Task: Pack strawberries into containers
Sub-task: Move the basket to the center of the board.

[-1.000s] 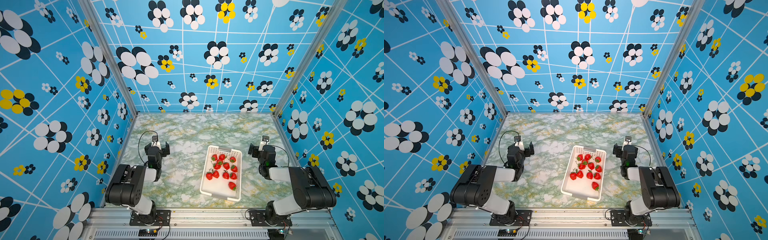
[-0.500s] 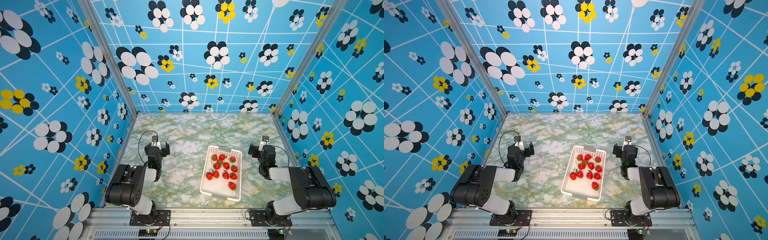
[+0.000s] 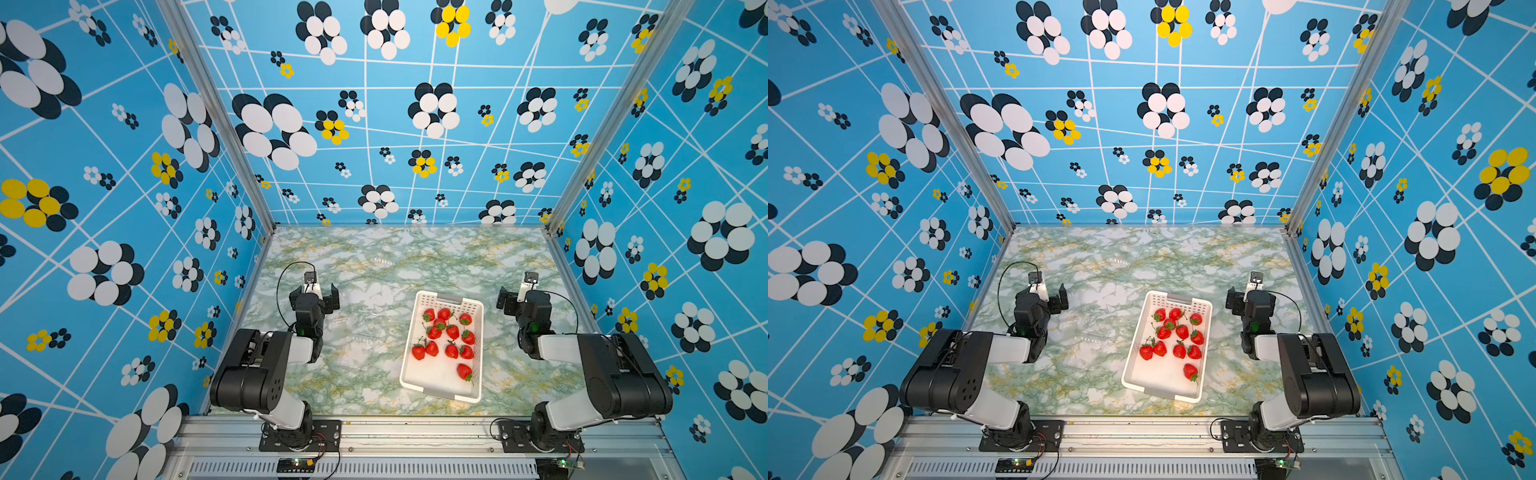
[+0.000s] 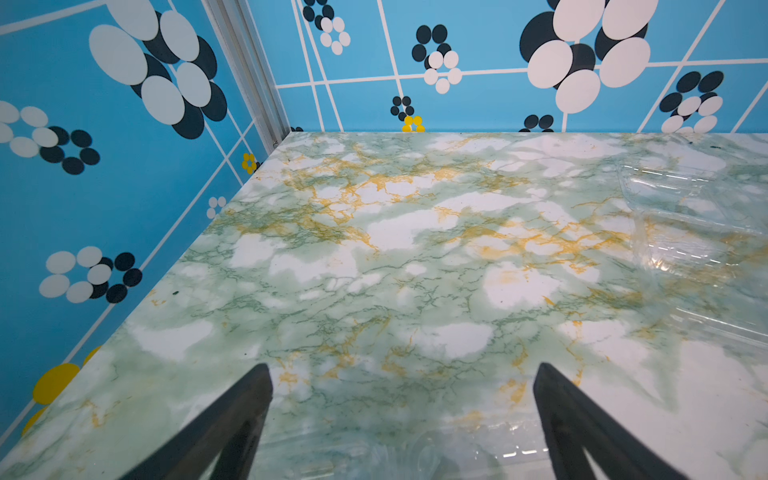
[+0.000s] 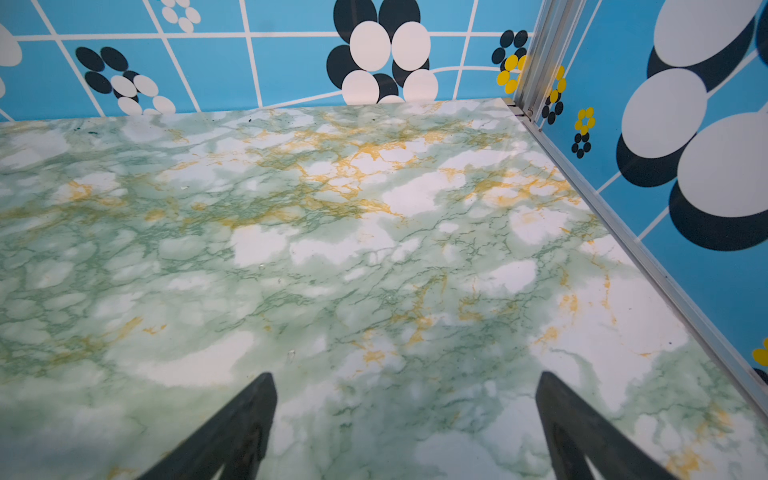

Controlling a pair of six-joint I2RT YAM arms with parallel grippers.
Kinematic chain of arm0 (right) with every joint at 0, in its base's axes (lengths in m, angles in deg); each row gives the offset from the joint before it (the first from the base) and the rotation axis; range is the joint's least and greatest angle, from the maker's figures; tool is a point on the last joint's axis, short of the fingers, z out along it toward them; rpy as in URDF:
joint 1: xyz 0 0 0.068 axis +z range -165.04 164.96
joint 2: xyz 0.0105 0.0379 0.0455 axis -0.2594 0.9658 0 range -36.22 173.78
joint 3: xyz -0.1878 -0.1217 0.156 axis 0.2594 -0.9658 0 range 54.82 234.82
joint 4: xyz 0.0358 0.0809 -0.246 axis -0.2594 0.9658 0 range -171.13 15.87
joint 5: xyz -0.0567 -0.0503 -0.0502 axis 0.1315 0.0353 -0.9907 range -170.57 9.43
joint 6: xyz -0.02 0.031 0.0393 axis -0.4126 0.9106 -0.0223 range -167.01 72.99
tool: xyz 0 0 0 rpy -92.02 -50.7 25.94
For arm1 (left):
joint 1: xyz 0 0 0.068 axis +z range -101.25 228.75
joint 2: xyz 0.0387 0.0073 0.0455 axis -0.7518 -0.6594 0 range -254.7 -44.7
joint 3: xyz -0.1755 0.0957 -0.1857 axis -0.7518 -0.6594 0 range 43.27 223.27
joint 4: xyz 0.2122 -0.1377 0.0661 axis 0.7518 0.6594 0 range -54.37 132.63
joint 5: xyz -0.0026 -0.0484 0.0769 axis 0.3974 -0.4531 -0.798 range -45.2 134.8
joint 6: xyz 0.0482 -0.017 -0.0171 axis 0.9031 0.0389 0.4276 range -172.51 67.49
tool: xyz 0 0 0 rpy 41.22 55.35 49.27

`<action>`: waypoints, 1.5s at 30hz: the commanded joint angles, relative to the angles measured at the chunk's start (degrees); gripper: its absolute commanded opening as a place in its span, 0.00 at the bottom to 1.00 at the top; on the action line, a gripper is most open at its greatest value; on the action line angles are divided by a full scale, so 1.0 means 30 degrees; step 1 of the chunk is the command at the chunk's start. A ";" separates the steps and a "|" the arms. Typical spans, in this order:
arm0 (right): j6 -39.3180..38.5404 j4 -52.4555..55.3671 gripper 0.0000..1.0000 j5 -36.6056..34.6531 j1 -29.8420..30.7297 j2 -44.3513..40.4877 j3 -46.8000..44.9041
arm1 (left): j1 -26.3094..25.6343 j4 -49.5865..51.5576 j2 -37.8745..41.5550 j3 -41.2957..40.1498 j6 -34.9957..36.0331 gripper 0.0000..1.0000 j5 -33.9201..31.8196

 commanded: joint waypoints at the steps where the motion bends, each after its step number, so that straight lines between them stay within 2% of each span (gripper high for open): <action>1: -0.0296 0.1156 0.99 0.0565 -0.0054 -0.0555 0.0614 | -0.0177 0.2256 0.1018 0.0933 0.0211 0.99 -0.0430; 4: -0.0223 0.4385 0.99 0.0475 -0.0060 -0.1619 0.1925 | -0.0685 0.4418 0.1383 0.2034 0.0688 0.99 -0.0968; 8: 0.0261 0.9251 0.99 0.0816 -0.0067 -0.3015 0.4156 | -0.1747 0.6472 0.2299 0.3053 0.1344 0.99 -0.2977; 11: 0.0941 1.2954 0.99 0.1452 -0.0045 -0.4038 0.6007 | -0.2205 1.0174 0.3294 0.4895 0.0820 0.99 -0.3429; 15: 0.2587 1.8351 0.99 0.2464 -0.0044 -0.4449 0.8929 | -0.2765 1.7177 0.4043 0.8363 -0.1385 0.99 -0.2509; 23: 0.5830 2.5755 0.96 0.7790 0.0421 -0.4493 1.1324 | -0.5062 2.6205 0.3759 1.2965 -0.4137 0.99 0.0998; 25: 0.6196 2.6718 0.95 0.8118 0.0957 -0.4802 1.1272 | -0.5671 2.7653 0.3230 1.3703 -0.4389 0.99 0.1705; 31: 0.7785 2.8920 0.90 0.7918 0.3069 -0.6323 1.0786 | -0.7181 2.9036 0.2339 1.4158 -0.5308 1.00 0.2703; 34: 0.8844 2.9551 0.83 0.8042 0.3547 -0.6501 1.0132 | -0.7292 2.8658 0.2245 1.3892 -0.5934 0.99 0.3514; 38: 0.9696 2.9833 0.76 0.6898 0.4426 -0.6841 0.9125 | -0.7365 2.8588 0.2185 1.3773 -0.6171 0.99 0.3978; 45: 1.0164 3.0144 0.69 0.6576 0.5361 -0.5799 0.8714 | -0.7380 2.8796 0.2438 1.3722 -0.6196 1.00 0.4563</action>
